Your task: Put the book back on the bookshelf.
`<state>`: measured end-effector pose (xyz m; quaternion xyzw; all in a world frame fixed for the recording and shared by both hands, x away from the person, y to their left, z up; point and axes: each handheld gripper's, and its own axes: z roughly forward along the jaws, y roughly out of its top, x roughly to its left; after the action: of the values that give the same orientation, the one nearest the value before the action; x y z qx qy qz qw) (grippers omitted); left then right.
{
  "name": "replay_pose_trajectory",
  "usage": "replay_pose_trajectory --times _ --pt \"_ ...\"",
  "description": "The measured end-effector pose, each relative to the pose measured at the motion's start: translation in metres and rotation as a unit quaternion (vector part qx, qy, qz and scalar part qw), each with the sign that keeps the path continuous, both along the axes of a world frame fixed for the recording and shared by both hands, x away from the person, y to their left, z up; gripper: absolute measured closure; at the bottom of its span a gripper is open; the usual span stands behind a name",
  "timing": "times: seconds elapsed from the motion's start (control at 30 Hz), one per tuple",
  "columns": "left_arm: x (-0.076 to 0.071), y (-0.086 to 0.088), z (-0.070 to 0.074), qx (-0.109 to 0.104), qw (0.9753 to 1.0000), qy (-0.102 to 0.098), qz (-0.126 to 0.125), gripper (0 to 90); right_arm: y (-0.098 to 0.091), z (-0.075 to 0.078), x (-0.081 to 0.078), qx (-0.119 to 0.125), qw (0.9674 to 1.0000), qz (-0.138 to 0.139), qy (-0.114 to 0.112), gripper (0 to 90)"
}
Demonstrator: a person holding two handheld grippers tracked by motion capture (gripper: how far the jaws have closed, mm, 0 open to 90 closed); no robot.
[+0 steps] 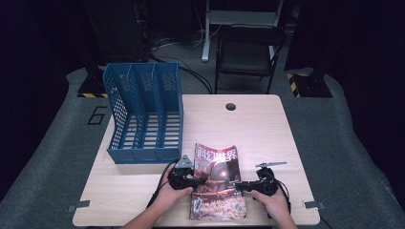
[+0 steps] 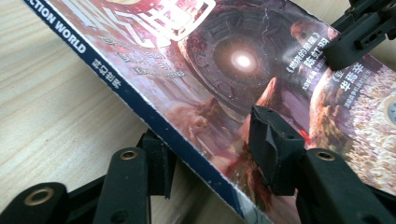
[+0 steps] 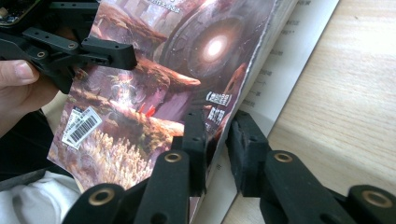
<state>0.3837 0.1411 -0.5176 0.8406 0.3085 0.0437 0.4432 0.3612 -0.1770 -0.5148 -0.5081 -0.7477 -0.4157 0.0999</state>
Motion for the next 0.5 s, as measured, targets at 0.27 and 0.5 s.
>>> replay_pose_trajectory --times 0.27,0.5 --pt "-0.004 0.011 0.016 -0.019 0.9993 0.028 0.012 64.7 0.005 0.004 -0.003 0.024 0.9994 0.004 -0.026 77.7" --pt "-0.007 0.019 0.028 -0.021 0.9990 0.037 0.014 70.4 0.014 0.003 -0.006 0.031 0.9990 0.022 -0.024 73.7"
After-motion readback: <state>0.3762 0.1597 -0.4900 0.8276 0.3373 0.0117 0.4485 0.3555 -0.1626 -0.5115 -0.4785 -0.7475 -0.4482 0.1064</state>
